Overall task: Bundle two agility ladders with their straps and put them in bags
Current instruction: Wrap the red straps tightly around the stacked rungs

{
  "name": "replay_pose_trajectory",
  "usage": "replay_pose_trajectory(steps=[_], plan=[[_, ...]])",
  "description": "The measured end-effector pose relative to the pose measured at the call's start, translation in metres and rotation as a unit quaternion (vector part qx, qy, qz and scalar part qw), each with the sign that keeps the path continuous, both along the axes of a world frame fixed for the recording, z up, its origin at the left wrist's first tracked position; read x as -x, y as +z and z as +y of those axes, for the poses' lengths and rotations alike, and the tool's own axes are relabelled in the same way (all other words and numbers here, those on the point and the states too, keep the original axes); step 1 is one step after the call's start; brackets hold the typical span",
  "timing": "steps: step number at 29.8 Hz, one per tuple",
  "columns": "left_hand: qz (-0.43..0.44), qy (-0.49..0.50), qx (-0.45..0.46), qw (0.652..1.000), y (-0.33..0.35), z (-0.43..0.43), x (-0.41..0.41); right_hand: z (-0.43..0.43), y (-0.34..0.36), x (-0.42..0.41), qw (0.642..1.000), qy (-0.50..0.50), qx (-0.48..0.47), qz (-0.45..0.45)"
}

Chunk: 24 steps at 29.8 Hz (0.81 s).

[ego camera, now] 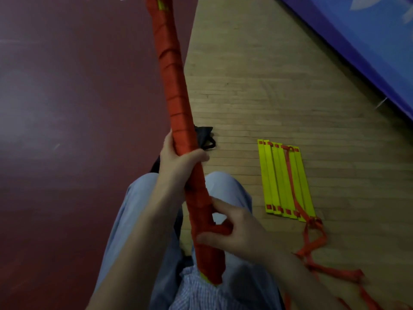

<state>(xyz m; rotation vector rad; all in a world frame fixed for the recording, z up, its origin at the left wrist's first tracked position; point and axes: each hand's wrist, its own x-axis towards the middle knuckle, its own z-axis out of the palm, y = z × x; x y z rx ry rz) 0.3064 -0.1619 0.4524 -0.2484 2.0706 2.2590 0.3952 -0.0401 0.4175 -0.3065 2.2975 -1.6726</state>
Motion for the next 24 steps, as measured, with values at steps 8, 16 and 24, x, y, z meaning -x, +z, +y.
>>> replay_pose_trajectory(steps=[8,16,24], plan=[[-0.021,-0.127,-0.044,0.991,0.006,0.012,-0.004,-0.003,-0.011,0.005,0.994,-0.065,0.044,-0.077],[-0.057,-0.066,-0.113,0.99,-0.015,0.003,-0.024,0.011,-0.002,0.005,0.993,0.045,-0.106,-0.017],[-0.063,-0.156,-0.149,0.974,-0.018,-0.018,-0.025,0.011,0.0,0.009,0.999,0.026,-0.005,-0.038]])
